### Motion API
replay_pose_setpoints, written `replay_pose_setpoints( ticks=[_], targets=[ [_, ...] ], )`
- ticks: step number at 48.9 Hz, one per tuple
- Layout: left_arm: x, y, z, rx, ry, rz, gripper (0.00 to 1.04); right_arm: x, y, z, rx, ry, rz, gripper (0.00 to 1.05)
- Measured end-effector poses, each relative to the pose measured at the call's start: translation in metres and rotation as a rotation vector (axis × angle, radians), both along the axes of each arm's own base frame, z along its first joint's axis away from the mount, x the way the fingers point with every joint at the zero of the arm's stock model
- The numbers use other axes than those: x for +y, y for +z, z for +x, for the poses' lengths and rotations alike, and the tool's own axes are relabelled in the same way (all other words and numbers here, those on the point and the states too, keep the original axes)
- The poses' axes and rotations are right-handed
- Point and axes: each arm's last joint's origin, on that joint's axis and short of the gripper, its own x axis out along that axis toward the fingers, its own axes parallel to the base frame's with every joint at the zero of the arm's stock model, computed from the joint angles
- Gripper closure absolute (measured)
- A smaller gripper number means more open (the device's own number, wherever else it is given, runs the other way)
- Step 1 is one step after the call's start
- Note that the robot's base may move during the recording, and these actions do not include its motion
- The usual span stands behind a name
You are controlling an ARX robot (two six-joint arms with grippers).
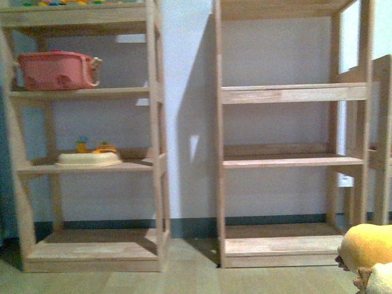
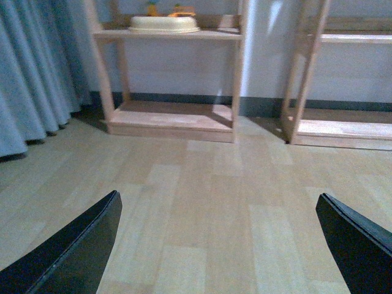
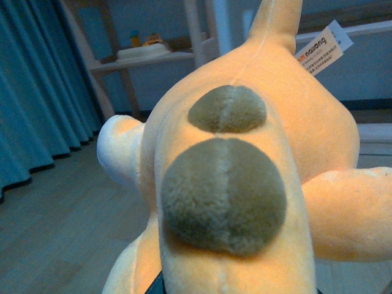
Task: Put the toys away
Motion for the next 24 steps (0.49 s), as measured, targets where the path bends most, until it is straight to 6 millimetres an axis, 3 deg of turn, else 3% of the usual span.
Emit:
replay_pose_setpoints(
  ticks=[24],
  targets=[
    [-0.0001, 0.0000, 0.0000, 0.000, -0.001, 0.000, 0.06, -0.0001, 0.0000, 0.0000, 0.000, 0.000, 0.000, 0.97]
  ],
)
